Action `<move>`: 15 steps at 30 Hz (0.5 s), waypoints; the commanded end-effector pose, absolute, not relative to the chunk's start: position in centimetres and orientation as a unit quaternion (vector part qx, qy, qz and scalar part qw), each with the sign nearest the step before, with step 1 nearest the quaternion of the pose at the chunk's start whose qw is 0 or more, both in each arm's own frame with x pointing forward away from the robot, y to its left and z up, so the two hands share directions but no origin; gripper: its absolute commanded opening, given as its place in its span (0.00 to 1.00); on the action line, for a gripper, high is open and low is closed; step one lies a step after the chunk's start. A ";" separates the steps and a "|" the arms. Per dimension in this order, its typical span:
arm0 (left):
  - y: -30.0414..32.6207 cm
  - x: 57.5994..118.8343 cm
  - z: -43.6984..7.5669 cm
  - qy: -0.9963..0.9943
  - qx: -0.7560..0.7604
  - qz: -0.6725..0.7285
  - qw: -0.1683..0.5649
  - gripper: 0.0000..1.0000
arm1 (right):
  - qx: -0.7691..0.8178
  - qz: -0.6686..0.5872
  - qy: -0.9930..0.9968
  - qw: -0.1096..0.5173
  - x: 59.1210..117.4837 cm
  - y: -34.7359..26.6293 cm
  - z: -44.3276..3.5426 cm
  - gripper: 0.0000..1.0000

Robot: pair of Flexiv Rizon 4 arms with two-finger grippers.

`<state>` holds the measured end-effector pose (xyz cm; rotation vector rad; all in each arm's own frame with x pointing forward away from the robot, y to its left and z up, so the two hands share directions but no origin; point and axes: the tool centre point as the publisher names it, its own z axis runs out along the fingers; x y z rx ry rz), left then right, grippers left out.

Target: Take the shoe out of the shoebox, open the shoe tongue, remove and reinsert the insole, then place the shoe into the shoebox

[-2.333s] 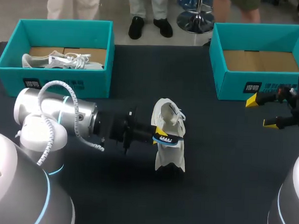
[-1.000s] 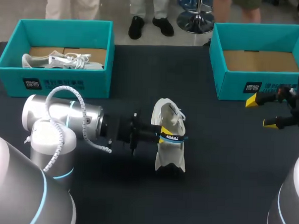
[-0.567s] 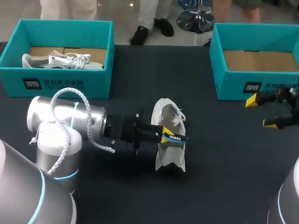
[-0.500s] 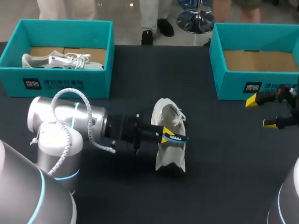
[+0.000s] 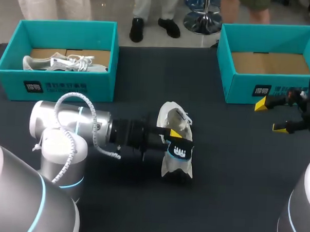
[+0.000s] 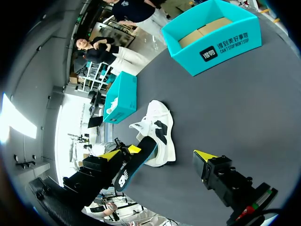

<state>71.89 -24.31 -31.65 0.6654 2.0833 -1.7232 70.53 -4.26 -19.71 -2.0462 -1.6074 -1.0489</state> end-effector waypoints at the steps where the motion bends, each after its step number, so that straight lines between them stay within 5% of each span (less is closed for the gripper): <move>1: -23.9 71.1 -30.7 0.734 0.237 -0.609 0.182 0.24 | -0.720 -0.368 -0.565 0.166 70.4 -4.2 -19.7 1.00; 15: -23.4 70.3 -30.5 0.736 0.234 -0.607 0.189 0.00 | -0.720 -0.368 -0.565 0.166 70.4 -4.2 -19.7 1.00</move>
